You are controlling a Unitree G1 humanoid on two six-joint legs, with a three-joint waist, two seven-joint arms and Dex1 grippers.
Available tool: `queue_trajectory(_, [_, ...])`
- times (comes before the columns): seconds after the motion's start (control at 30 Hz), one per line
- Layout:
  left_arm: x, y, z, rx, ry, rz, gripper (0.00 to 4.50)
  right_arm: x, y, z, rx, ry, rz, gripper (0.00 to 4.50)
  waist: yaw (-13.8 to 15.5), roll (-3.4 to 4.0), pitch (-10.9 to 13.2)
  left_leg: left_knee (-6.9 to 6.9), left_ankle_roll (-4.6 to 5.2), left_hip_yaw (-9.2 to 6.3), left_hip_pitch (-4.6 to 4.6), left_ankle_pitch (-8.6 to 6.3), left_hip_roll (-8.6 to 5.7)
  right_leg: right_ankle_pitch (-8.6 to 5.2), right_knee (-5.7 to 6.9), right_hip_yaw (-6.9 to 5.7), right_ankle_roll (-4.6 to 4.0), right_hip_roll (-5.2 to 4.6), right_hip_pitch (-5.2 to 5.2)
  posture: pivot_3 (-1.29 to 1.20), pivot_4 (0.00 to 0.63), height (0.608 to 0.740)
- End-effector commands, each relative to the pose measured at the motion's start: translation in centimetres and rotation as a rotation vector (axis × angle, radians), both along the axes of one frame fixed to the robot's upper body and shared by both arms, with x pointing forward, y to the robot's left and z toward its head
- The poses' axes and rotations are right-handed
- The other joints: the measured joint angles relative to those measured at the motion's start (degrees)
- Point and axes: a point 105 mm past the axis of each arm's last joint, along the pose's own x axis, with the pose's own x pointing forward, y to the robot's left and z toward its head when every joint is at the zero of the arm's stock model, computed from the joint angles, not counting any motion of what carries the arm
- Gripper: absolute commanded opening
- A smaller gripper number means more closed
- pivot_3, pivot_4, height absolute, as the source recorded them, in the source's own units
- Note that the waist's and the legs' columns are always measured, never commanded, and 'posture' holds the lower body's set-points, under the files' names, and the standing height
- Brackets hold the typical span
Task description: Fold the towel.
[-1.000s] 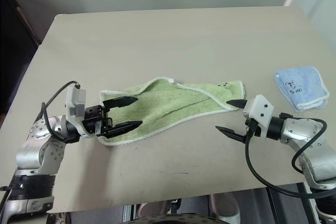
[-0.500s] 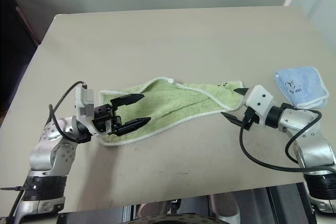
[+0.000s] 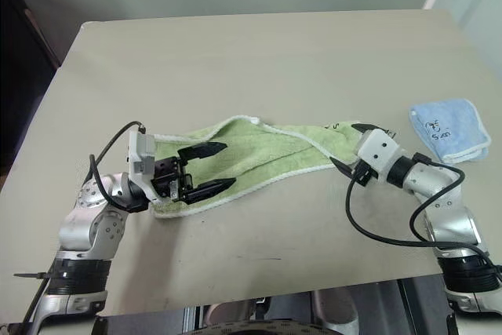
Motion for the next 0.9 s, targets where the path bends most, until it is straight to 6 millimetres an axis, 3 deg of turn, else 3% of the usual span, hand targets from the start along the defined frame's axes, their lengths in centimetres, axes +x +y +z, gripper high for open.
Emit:
queue_trajectory(0.03, [0.0, 0.1, 0.7, 0.014, -0.044, -0.007, 4.50, -0.5, 0.4, -0.2, -0.039, -0.024, 0.047, 4.47, 0.0, 0.00, 0.0, 0.00, 0.00, 0.00, 0.00, 0.00, 0.00, 0.00, 0.00, 0.00, 0.00, 0.00, 0.00, 0.00, 0.150, 0.740])
queue_trajectory(0.4, [-0.1, -0.2, 0.7, 0.020, -0.043, -0.016, 4.50, 0.8, -1.1, -1.5, -0.192, -0.064, 0.009, 4.47, 0.0, 0.00, 0.0, 0.00, 0.00, 0.00, 0.01, 0.00, 0.01, 0.01, 0.01, 0.00, 0.00, 0.00, 0.01, 0.00, 0.150, 0.740])
queue_trajectory(0.9, [-0.2, 0.1, 0.0, 0.032, -0.045, -0.018, 4.50, 1.4, -1.8, -0.1, -0.166, -0.090, -0.021, 4.47, 0.0, 0.00, 0.0, 0.00, 0.01, 0.00, 0.00, -0.01, 0.01, 0.02, -0.03, 0.00, 0.01, 0.00, 0.02, 0.00, 0.150, 0.740])
